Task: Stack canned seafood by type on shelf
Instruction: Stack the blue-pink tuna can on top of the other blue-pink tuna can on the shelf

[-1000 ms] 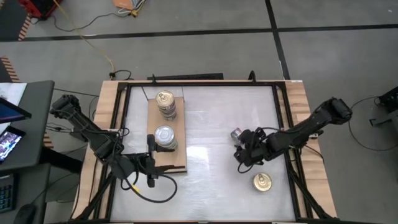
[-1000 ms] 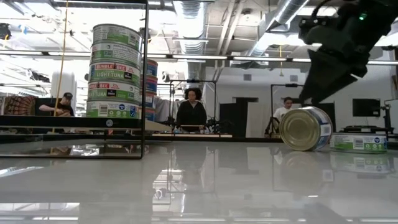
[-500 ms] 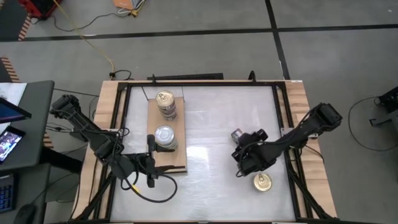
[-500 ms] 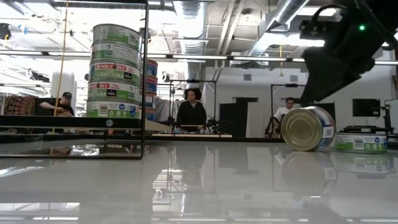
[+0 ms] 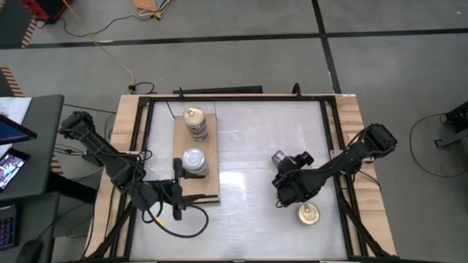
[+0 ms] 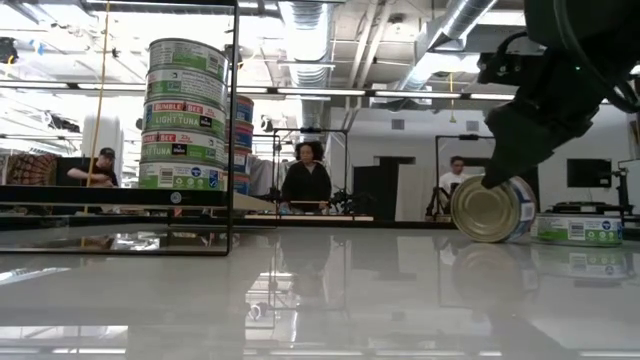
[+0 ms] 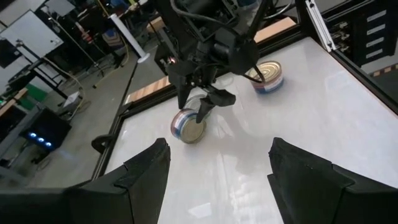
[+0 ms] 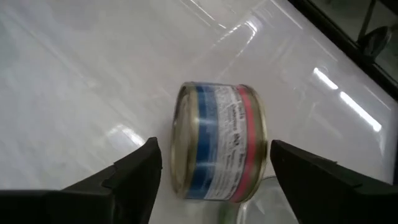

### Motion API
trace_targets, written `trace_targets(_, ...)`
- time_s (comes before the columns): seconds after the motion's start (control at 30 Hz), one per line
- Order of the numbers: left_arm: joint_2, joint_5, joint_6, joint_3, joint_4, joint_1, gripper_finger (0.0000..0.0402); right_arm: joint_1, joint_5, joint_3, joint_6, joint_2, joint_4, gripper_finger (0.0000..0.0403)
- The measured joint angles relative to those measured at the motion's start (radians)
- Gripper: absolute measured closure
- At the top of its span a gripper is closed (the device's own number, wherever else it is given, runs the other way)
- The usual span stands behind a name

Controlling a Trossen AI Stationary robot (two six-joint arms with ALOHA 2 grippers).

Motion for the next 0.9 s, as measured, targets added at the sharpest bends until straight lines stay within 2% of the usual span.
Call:
trace_targets(0.27,0.0,0.038,-0.005,0.0,-0.001,0.0,0.0137,0.014,0.0,0.0,0.005,-0.036,-0.016,0.0033)
trace_targets(0.53,0.0,0.04,-0.009,0.0,0.0,0.0,0.0137,0.003,-0.005,-0.045,0.005,-0.111,-0.048,0.0041)
trace_targets(0.73,0.0,0.04,-0.011,0.0,0.0,0.0,0.0137,-0.034,-0.036,-0.168,-0.059,-0.174,0.138,0.0055)
trace_targets(0.9,0.0,0.039,-0.011,0.0,0.001,0.002,0.0137,-0.088,-0.08,-0.269,-0.179,-0.198,0.325,0.0064)
